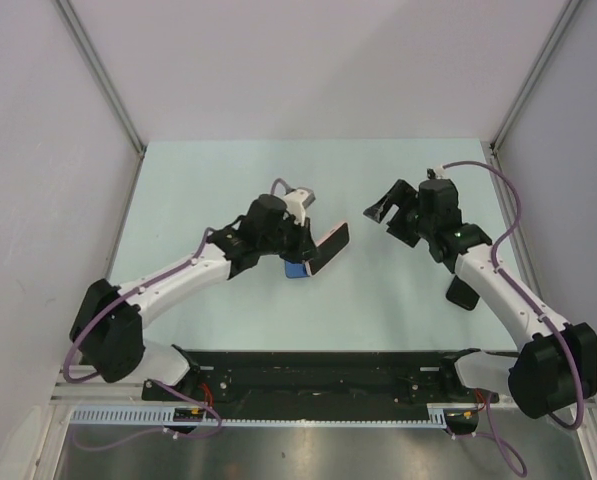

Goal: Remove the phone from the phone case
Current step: Remove the phone case from the phone.

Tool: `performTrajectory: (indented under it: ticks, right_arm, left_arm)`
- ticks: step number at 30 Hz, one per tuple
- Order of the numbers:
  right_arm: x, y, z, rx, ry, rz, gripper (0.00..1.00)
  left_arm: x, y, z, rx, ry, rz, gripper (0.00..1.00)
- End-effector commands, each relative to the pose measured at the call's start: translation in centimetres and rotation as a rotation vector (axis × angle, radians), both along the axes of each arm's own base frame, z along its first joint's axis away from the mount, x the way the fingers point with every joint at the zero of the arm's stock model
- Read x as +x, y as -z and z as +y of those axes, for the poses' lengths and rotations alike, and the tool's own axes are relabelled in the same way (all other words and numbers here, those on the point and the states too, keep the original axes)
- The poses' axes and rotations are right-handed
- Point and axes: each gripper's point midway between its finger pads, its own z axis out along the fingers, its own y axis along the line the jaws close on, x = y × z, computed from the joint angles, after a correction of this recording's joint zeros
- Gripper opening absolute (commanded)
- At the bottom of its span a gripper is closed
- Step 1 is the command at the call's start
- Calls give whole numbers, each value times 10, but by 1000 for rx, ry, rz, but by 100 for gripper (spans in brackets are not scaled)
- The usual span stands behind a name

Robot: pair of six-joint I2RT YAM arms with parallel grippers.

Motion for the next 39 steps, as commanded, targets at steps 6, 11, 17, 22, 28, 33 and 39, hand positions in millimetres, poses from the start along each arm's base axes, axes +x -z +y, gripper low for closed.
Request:
performTrajectory:
  ticks: [6,11,17,22,28,33,39]
  right_arm:
    - [-22,-47,46,396,-292,-335,78]
    - [-35,-71,63,529,-364,-447,67]
    - [-46,-86,70,686,-417,-507,59]
    - [-44,-83,71,749,-418,-509,51]
    - [-38,-77,63,766,-367,-514,49]
    - [-33,-73,51,748,-292,-521,51]
    - [-30,-70,42,702,-233,-530,55]
  left_arm:
    - [-24,-97,10,-605,125,103,0]
    - [-24,-112,29,-720,121,122,0]
    - [-25,-123,34,-805,135,145,0]
    - [-27,-128,36,-858,157,174,0]
    - [-24,-130,42,-882,153,179,0]
    - [-21,-131,46,-890,140,179,0]
    - [-22,-132,46,-905,148,189,0]
